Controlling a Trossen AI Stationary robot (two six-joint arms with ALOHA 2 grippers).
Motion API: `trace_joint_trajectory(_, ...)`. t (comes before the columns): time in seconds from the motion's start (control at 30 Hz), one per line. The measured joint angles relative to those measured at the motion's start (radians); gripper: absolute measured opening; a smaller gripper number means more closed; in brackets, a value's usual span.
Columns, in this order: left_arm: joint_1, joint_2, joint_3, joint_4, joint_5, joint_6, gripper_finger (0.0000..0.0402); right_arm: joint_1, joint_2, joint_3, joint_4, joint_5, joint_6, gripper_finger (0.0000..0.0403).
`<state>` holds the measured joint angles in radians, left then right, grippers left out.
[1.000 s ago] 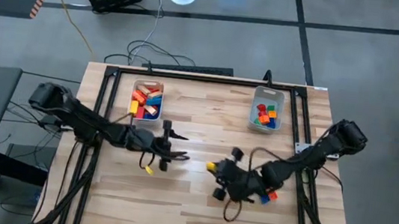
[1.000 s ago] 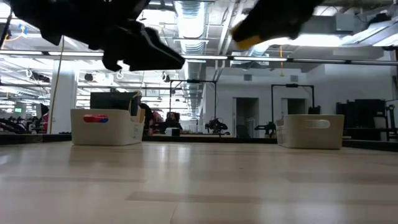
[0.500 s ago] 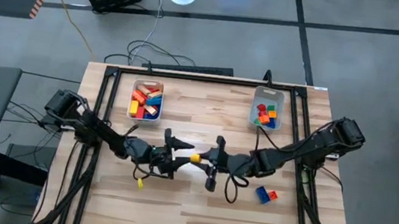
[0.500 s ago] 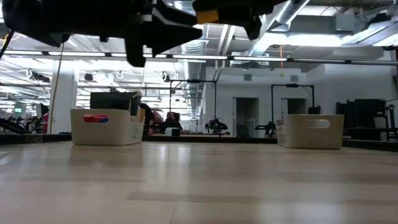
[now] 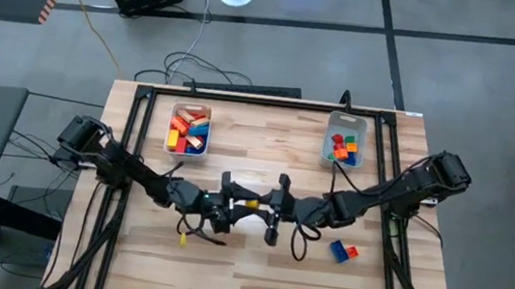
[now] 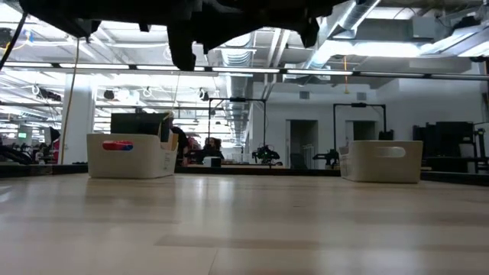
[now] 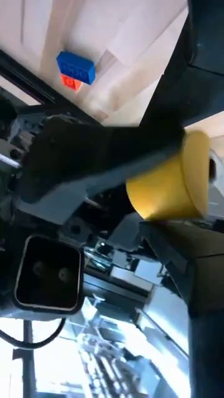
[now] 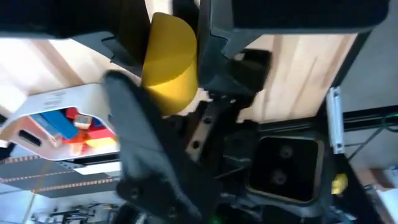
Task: Sort blocks by size
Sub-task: Put the small yellow block into the gray bin
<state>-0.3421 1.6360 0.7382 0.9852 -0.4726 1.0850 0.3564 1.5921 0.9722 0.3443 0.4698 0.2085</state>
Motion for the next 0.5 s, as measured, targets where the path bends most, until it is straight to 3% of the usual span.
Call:
trace_joint_trajectory(0.2,-0.022,0.000,0.007,-0.001,0.044,0.107,0.0234,0.002,0.000,0.000,0.003,0.000,0.000,0.0119)
trace_joint_trajectory(0.5,-0.015,0.000,0.007,0.001,0.038,0.112,0.0233,0.003,0.000,0.000,0.007,0.000,0.003,0.0119)
